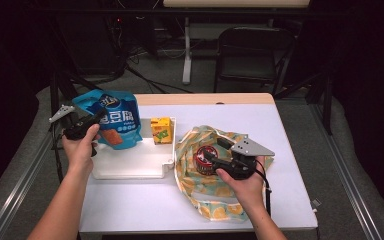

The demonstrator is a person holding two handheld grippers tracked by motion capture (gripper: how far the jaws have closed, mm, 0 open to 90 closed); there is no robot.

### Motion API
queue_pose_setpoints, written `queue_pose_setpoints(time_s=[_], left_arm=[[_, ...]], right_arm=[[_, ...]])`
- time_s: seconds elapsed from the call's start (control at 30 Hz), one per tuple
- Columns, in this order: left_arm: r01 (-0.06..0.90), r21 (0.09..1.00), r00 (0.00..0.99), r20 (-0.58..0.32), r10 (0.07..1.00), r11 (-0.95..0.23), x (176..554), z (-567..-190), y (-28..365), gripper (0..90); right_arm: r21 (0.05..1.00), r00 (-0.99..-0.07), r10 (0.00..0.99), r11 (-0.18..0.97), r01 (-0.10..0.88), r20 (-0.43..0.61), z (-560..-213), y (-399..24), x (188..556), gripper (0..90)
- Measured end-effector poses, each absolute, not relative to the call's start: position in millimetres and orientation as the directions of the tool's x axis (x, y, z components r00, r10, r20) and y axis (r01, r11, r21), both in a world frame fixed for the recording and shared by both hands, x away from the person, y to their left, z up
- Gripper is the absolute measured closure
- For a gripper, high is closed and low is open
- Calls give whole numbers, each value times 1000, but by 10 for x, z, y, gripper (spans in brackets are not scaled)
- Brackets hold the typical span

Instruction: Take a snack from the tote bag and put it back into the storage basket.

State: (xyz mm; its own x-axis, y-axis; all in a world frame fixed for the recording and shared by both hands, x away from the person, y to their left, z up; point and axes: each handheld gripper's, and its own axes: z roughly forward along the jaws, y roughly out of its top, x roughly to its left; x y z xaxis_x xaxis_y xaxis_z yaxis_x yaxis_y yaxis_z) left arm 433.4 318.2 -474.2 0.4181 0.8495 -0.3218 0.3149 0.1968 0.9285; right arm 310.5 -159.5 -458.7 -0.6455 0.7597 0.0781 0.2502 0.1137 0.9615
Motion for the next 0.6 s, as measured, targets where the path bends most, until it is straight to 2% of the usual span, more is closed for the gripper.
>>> queue_pose_setpoints(time_s=[0.27,0.37,0.43,0.53,0.6], left_arm=[[321,922,399,-337,852,215,4383,-4797,3237,873],[322,923,383,-331,862,211,4373,-4792,3262,782],[323,931,378,-291,879,170,4357,-4787,3267,722],[331,930,370,-287,884,163,4333,-4787,3279,661],[347,927,340,-264,903,141,4314,-4782,3266,569]], right_arm=[[957,-633,767,100,271,99,-4676,-1646,3079,377],[956,-635,766,98,276,105,-4697,-1647,3074,372],[956,-635,765,98,277,106,-4715,-1639,3071,367],[957,-645,755,89,277,116,-4746,-1625,3063,346],[957,-651,750,94,275,114,-4760,-1620,3055,324]])
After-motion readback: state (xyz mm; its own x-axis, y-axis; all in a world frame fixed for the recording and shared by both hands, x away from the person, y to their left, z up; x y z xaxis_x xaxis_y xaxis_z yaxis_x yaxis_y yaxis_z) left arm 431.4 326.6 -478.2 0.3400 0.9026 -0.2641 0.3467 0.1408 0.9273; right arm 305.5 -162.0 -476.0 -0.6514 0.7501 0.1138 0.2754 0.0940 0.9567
